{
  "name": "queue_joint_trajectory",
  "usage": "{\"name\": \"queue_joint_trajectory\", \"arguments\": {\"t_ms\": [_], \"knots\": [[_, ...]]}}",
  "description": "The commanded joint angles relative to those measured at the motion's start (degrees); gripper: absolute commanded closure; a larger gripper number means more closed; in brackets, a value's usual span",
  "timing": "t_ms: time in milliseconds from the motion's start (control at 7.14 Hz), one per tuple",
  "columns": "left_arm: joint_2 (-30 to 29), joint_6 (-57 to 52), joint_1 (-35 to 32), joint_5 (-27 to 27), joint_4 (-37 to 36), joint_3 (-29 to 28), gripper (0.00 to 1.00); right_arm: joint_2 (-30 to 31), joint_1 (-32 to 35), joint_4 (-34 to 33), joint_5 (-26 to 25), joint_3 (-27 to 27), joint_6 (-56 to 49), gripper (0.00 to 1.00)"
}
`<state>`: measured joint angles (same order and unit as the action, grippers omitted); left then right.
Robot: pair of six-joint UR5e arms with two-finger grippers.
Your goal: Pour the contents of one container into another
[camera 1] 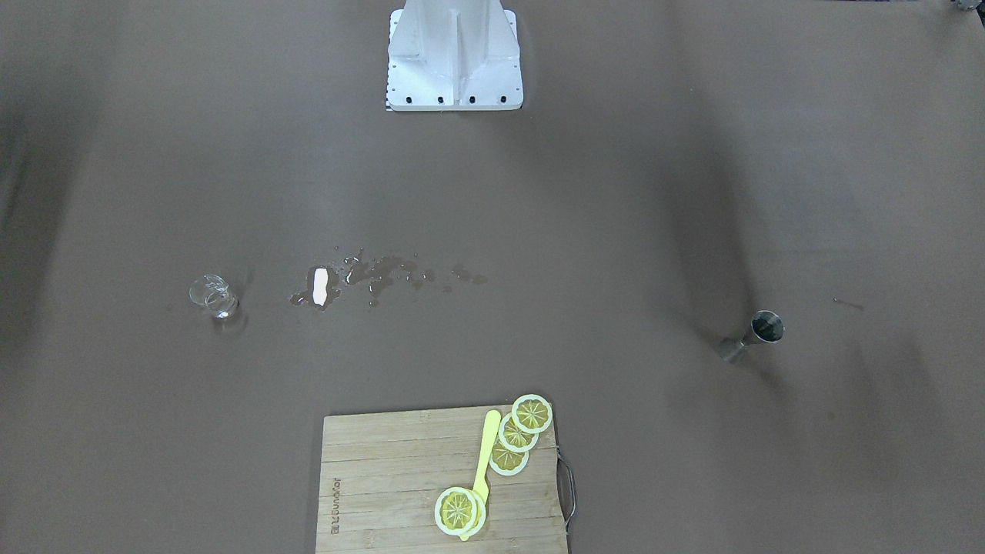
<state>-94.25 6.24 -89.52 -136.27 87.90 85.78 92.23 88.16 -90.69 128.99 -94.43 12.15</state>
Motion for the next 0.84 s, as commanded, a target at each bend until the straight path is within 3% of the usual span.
{"name": "queue_joint_trajectory", "arguments": {"t_ms": [0,700], "knots": [[-0.1,0.0,0.2,0.0,0.0,0.3,0.01,0.1,0.0,0.1,-0.5,0.6,-0.1,0.0],[0.4,-0.4,0.7,0.8,0.2,-0.5,0.01,0.0,0.0,0.1,0.1,-0.1,-0.1,0.0]]}}
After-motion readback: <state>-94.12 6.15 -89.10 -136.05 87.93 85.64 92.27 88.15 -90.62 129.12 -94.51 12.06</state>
